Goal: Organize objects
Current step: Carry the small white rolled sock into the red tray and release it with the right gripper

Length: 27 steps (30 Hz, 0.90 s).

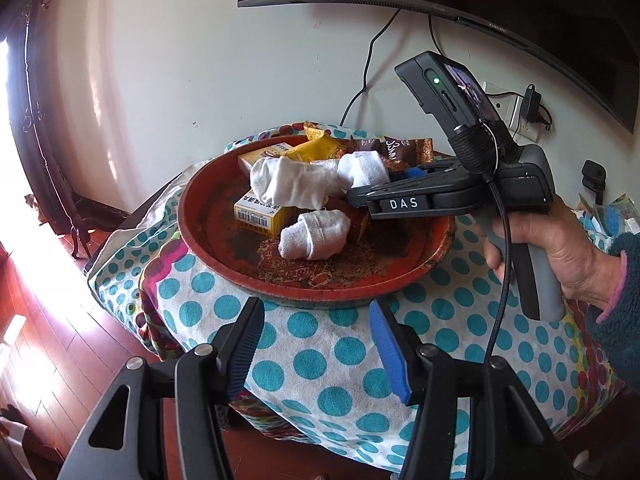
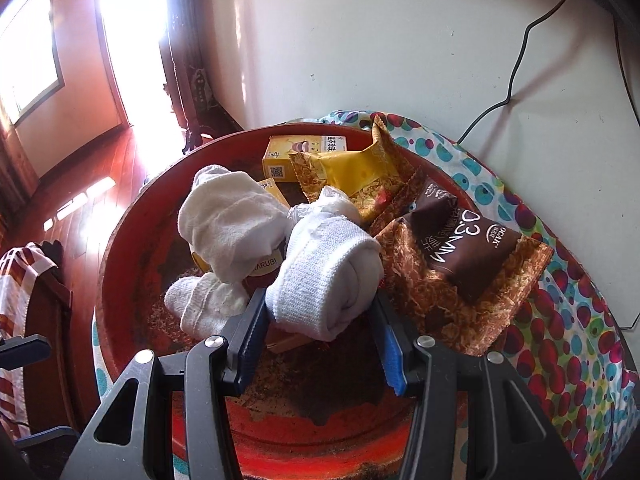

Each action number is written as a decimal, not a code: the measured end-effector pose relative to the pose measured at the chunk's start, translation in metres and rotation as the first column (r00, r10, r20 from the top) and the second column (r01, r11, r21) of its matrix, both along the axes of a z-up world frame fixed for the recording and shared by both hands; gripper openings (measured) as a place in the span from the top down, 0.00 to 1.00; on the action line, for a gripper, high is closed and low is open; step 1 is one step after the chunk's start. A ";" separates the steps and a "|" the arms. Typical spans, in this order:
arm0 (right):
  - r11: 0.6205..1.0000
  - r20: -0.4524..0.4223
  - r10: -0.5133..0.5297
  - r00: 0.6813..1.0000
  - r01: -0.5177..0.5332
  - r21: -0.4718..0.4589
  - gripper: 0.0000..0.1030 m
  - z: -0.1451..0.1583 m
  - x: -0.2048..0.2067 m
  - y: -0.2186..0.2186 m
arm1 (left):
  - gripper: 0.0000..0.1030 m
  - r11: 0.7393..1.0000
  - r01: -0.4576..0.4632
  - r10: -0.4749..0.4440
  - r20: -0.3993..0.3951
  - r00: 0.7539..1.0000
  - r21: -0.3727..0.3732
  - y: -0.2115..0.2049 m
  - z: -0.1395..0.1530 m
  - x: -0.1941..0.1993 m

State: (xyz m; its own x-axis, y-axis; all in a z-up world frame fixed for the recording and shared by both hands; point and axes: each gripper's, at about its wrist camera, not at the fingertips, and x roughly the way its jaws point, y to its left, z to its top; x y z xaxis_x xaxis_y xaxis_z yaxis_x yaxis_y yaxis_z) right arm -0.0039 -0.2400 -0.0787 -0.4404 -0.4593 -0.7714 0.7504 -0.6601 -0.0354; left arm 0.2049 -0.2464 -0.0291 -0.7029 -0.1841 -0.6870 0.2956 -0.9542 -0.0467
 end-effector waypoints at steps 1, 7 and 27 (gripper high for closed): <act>1.000 -0.001 0.002 1.000 -0.002 0.001 0.54 0.001 0.000 0.002 | 0.45 1.000 0.000 0.000 0.001 1.000 -0.003 0.001 0.000 0.000; 1.000 -0.008 0.014 1.000 -0.015 -0.005 0.54 -0.003 0.002 -0.002 | 0.45 1.000 0.008 -0.007 0.009 1.000 -0.017 0.006 0.004 -0.003; 0.997 -0.011 0.028 1.000 -0.029 -0.069 0.45 0.005 0.004 0.001 | 0.45 0.999 0.020 -0.018 0.039 0.999 -0.049 0.016 0.008 -0.009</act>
